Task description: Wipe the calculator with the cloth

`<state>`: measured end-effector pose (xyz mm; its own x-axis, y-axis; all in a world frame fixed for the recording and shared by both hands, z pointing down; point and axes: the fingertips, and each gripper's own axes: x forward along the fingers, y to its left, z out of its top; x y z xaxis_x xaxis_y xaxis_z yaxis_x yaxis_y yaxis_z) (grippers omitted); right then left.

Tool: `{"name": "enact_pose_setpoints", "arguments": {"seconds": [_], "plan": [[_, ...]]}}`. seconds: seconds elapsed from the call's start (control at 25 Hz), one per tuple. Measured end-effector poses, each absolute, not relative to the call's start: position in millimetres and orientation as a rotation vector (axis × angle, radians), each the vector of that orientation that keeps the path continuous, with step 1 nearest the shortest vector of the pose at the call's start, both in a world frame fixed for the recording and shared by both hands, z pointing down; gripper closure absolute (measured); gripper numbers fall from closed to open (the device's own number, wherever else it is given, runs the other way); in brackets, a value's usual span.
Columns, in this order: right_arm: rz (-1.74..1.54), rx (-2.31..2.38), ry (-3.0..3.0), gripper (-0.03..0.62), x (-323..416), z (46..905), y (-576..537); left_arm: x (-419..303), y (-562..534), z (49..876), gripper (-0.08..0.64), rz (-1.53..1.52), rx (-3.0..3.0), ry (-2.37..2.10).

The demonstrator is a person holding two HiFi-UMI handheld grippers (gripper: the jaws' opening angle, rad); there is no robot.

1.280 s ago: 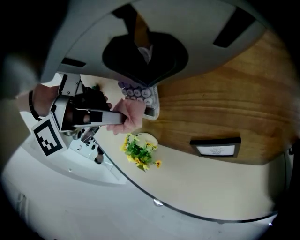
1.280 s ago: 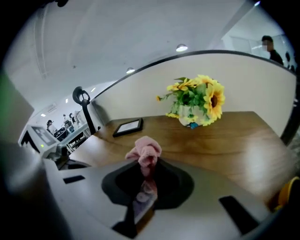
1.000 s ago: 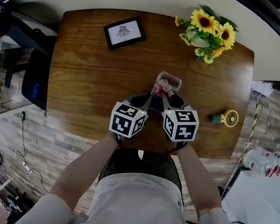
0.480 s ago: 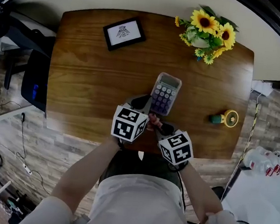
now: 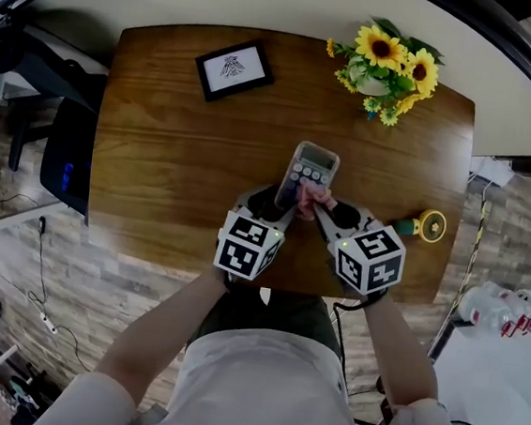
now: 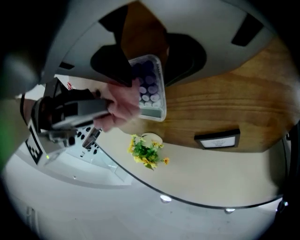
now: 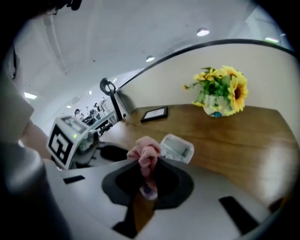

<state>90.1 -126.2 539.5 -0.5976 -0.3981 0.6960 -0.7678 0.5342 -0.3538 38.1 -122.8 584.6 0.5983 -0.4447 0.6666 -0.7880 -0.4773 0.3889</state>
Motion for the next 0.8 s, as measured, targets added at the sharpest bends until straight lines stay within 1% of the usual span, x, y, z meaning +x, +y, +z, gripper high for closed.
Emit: {"name": "enact_pose_setpoints", "arguments": {"seconds": [0.08, 0.32, 0.4, 0.48, 0.52, 0.8], "plan": [[0.853, 0.963, -2.261, 0.541, 82.5, 531.7, -149.7, 45.8, -116.4, 585.4, 0.302, 0.701, 2.172, -0.977], [0.756, 0.992, -2.279, 0.54, 55.7, 538.9, -189.5, 53.9, -111.0, 597.2, 0.25, 0.794, 2.147, -1.03], [0.728, 1.012, -2.249, 0.538, 55.2, 549.7, -194.1, 53.8, -113.9, 596.9, 0.177, 0.813, 2.15, -1.063], [0.72, 1.036, -2.213, 0.537, 59.6, 560.6, -196.4, 57.7, -114.9, 593.7, 0.139, 0.814, 2.166, -1.074], [0.728, 1.041, -2.199, 0.537, 62.0, 565.5, -196.4, 61.2, -113.9, 591.9, 0.129, 0.807, 2.172, -1.067], [0.832, 0.931, -2.208, 0.538, 61.0, 578.9, -188.0, 77.8, -103.5, 605.1, 0.127, 0.823, 2.124, -1.026]]}}
